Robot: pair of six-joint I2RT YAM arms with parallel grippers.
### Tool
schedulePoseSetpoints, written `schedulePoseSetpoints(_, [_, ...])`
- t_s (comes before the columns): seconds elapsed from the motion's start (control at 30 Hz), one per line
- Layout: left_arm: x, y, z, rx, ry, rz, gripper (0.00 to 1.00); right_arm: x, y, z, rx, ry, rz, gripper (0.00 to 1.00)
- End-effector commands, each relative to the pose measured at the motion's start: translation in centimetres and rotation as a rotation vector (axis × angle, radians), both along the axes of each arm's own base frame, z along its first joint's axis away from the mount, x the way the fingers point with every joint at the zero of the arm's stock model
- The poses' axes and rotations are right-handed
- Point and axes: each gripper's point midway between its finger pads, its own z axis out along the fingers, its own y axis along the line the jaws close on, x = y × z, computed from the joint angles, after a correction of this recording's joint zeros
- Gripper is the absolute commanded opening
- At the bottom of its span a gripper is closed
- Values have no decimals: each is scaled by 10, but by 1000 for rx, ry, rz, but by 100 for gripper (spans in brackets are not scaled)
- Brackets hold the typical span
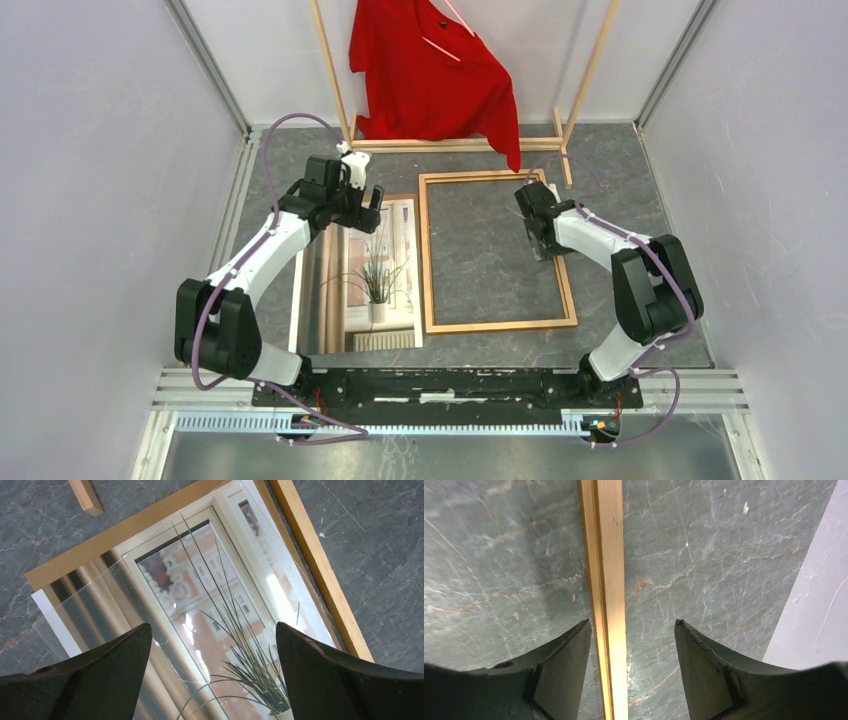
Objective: Put the photo into the frame
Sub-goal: Turn over the photo frame at the center of the board, then adjust the photo frame at the center of the board.
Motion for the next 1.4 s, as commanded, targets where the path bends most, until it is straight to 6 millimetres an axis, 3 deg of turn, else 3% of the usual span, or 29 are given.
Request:
schedulePoseSetpoints(0.0, [-1, 3, 19, -12, -35, -44, 100, 30, 20, 41, 117, -161, -17, 68])
schedulePoseSetpoints(0.1, [2, 13, 16, 3, -28, -22, 100, 45, 72, 60, 330, -245, 66, 69])
schedulePoseSetpoints(0.17, [5, 26, 13, 13, -14, 3, 100, 47, 118, 70, 434, -275, 154, 71])
schedulePoseSetpoints(0.27, [8, 50, 10, 41, 2, 40, 100, 42, 193, 77, 553, -271, 299, 75])
schedulePoseSetpoints(0.37, [6, 78, 4, 117, 10, 64, 100, 31, 256, 71, 640, -241, 408, 77])
schedulePoseSetpoints(0.43, [4, 96, -3, 162, 17, 88, 100, 25, 284, 66, 668, -227, 458, 77])
schedulePoseSetpoints(0.57, [-3, 140, -22, 219, 67, 151, 100, 19, 324, 47, 649, -183, 532, 76])
schedulePoseSetpoints(0.7, [-11, 177, -48, 292, 139, 196, 100, 19, 334, 26, 557, -151, 555, 75])
schedulePoseSetpoints(0.8, [-17, 193, -63, 328, 182, 202, 100, 22, 326, 15, 515, -160, 535, 69])
schedulePoseSetpoints(1.0, [-25, 198, -89, 357, 238, 182, 100, 24, 300, -6, 433, -152, 483, 51])
schedulePoseSetpoints(1.13, [-29, 203, -102, 389, 259, 186, 100, 25, 276, -17, 415, -146, 445, 47])
schedulePoseSetpoints(1.27, [-30, 211, -111, 435, 254, 197, 100, 26, 270, -15, 431, -142, 447, 49])
schedulePoseSetpoints(1.37, [-26, 210, -110, 425, 247, 202, 100, 23, 289, -6, 509, -134, 472, 59])
